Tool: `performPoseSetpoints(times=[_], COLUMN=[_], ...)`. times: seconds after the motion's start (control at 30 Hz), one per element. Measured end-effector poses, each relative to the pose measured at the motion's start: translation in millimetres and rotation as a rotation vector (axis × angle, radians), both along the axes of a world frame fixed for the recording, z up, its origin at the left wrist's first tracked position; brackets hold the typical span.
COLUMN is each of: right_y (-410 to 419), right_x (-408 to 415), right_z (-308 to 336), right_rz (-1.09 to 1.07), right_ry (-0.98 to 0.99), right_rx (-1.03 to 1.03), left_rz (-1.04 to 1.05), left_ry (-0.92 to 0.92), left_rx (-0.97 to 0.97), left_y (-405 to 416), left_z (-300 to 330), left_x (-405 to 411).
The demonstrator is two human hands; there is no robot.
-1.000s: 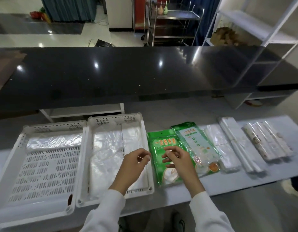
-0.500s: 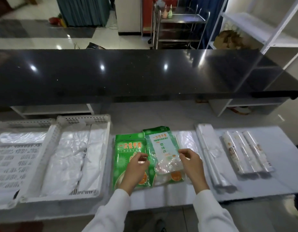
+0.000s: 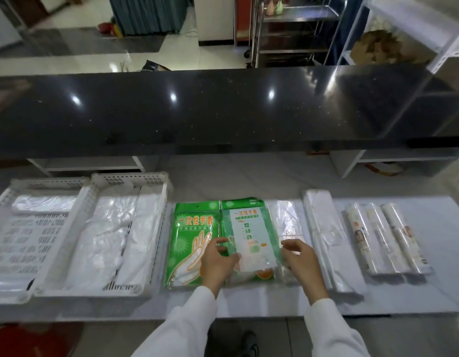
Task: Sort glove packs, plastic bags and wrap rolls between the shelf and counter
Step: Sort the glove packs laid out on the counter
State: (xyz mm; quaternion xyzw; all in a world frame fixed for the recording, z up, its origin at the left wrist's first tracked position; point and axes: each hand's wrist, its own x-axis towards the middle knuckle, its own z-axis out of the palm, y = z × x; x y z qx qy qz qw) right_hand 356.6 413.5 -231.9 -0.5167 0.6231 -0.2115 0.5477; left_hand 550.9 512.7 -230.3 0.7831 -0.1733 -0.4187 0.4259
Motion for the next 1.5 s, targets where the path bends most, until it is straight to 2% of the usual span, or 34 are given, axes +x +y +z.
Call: performPoseSetpoints(times=[0.13, 0.33, 0.43, 0.6, 0.73, 0.93, 1.17, 1.3, 1.5], right_y=[-3.6, -3.4, -4.1, -5.4, -7.2, -11.3, -18.8, -29.7, -64.8], right_x=[-5.2, -0.5, 9.4, 33.3, 58.0, 107.6, 163.7, 194.7, 238.8], right_z=[-2.8, 5.0, 13.8, 35.0, 52.5, 76.5, 103.8, 122.3, 146.7], right_rz=[0.010, -0.022, -0.003, 0.112, 0.207, 0.365, 0.511, 0.525, 0.420], right_ry=[-0.045, -0.187, -0.291, -0.307, -0.329, -0.339, -0.336, -0.359, -0.360], right_rx=[0.068, 0.121, 0.183, 0.197, 0.170, 0.109, 0.012, -0.040, -0.154], left_rz=[-0.001, -0.108, -0.101, -0.038, -0.014, 0.036, -0.062, -0.063, -0.018], left_ry=[0.105, 0.049, 0.034, 0.064, 0.099, 0.034, -0.104, -0.153, -0.205], left_rx=[-0.070, -0.130, -0.152, -0.215, -0.269, -0.282, -0.281, -0.325, -0.405], left_y=[-1.3, 2.9, 12.4, 31.1, 48.2, 69.0, 87.5, 78.4, 29.0], left_z=[3.5, 21.8, 35.0, 60.2, 79.0, 100.0, 125.6, 137.6, 155.1], left_x=[6.4, 19.0, 32.4, 63.0, 87.8, 131.4, 189.5, 219.1, 258.7])
